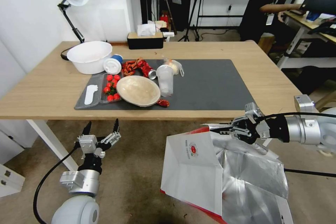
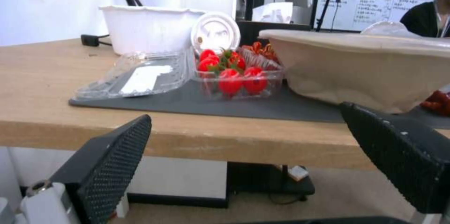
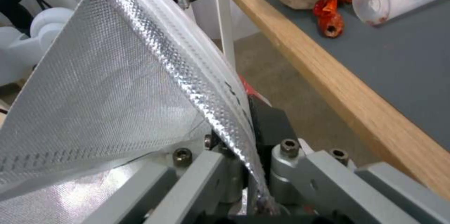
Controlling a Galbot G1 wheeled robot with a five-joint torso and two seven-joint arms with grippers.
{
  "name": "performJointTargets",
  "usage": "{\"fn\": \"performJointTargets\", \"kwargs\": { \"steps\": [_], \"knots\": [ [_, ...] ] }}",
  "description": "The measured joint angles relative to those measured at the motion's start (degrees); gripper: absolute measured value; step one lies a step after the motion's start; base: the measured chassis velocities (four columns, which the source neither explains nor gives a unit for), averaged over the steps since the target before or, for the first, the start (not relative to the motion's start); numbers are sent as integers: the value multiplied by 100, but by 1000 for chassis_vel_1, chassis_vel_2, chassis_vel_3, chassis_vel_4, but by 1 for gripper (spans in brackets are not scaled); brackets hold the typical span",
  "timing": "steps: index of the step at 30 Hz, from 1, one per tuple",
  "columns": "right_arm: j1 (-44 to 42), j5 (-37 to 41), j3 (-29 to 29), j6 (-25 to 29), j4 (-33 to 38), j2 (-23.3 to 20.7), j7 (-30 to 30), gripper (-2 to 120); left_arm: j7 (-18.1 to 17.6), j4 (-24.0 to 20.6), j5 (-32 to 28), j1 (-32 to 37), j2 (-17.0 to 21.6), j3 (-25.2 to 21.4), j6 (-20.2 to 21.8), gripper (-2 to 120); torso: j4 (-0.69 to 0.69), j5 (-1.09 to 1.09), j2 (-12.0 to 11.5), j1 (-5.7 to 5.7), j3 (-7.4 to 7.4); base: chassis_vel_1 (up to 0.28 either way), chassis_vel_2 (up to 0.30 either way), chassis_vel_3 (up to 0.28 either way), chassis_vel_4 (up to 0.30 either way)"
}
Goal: Pick up the food delivery bag from the floor and place it on the table.
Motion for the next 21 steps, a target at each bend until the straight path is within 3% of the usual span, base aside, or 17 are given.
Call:
{"fn": "performJointTargets", "kwargs": {
  "steps": [9, 21],
  "knots": [
    [-11, -11, 0, 2, -3, 5, -4, 0, 4, 25, 1, 0, -5, 1, -55, 100, 0, 0, 279, 124, 156, 0, 0, 0, 0],
    [-29, -11, 0, 2, -3, 12, 0, 0, 3, 25, 78, 8, 0, 7, -31, 100, 0, 0, 378, 164, 215, 0, 0, 0, 0]
  ]
}}
